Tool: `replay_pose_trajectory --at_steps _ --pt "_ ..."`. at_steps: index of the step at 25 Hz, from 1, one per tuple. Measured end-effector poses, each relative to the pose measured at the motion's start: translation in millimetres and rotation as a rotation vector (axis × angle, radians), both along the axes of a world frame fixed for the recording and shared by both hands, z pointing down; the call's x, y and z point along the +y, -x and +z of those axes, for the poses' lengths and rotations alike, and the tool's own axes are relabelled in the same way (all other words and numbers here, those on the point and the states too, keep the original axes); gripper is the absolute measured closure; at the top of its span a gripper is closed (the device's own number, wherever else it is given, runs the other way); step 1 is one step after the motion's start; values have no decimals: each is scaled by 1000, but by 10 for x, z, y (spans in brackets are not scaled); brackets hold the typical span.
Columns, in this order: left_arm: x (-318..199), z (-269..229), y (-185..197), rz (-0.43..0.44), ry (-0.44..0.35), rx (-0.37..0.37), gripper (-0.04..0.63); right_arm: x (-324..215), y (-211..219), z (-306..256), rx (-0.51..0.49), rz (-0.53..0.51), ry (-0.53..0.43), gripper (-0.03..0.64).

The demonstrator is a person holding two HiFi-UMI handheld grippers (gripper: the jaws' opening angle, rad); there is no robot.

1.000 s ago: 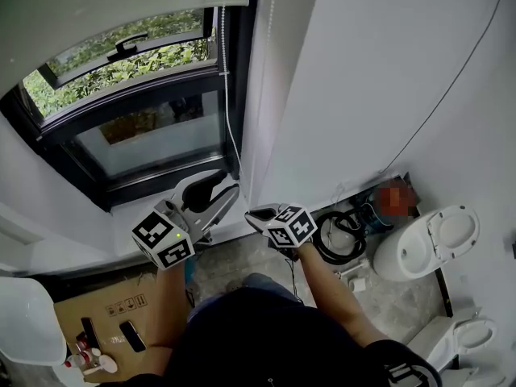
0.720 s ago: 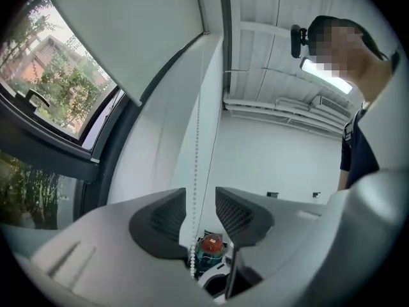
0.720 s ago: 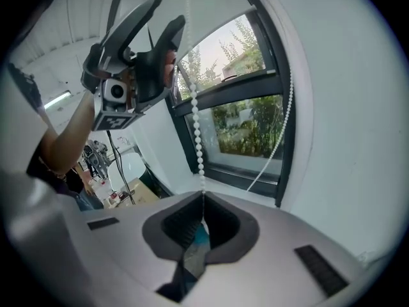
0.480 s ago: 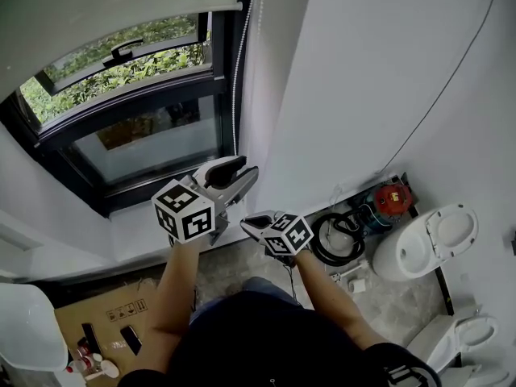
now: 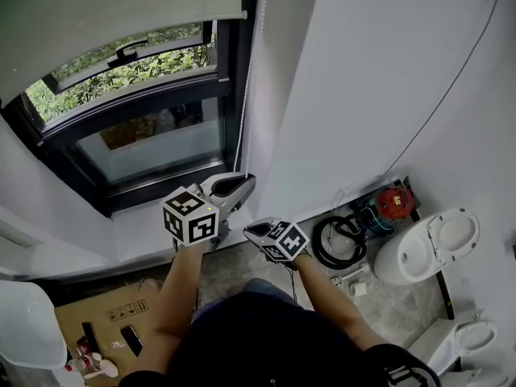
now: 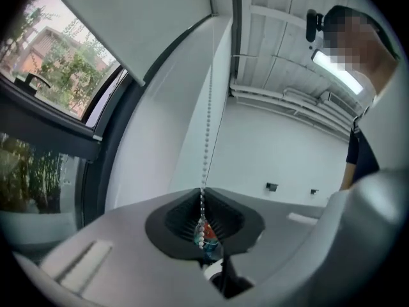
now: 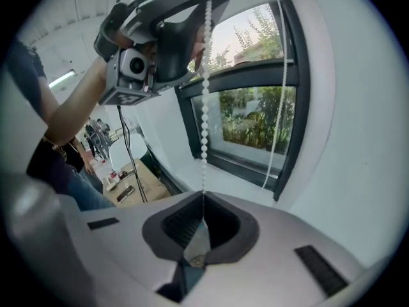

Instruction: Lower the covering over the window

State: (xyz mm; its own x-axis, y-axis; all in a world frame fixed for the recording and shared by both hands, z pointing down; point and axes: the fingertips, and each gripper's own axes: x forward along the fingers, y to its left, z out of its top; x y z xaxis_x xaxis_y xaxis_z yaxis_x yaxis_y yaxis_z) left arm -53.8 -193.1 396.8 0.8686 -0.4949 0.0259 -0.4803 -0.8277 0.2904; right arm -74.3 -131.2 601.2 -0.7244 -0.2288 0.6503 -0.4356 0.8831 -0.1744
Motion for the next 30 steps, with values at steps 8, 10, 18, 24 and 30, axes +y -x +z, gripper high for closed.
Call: replay_pose_trajectory --at_steps 8,10,18,24,30 --pt "146 432 -23 35 118 41 571 185 -71 408 45 4 95 602" --pt "169 524 -31 38 140 42 571 227 -96 487 57 5 110 601" --pt "187 801 -32 29 192 25 571 338 -202 710 112 -9 140 602" --pt "226 978 -19 27 242 40 571 425 -267 847 132 -5 170 601" --pt "246 1013 -40 28 256 61 571 477 -278 860 148 -22 165 601"
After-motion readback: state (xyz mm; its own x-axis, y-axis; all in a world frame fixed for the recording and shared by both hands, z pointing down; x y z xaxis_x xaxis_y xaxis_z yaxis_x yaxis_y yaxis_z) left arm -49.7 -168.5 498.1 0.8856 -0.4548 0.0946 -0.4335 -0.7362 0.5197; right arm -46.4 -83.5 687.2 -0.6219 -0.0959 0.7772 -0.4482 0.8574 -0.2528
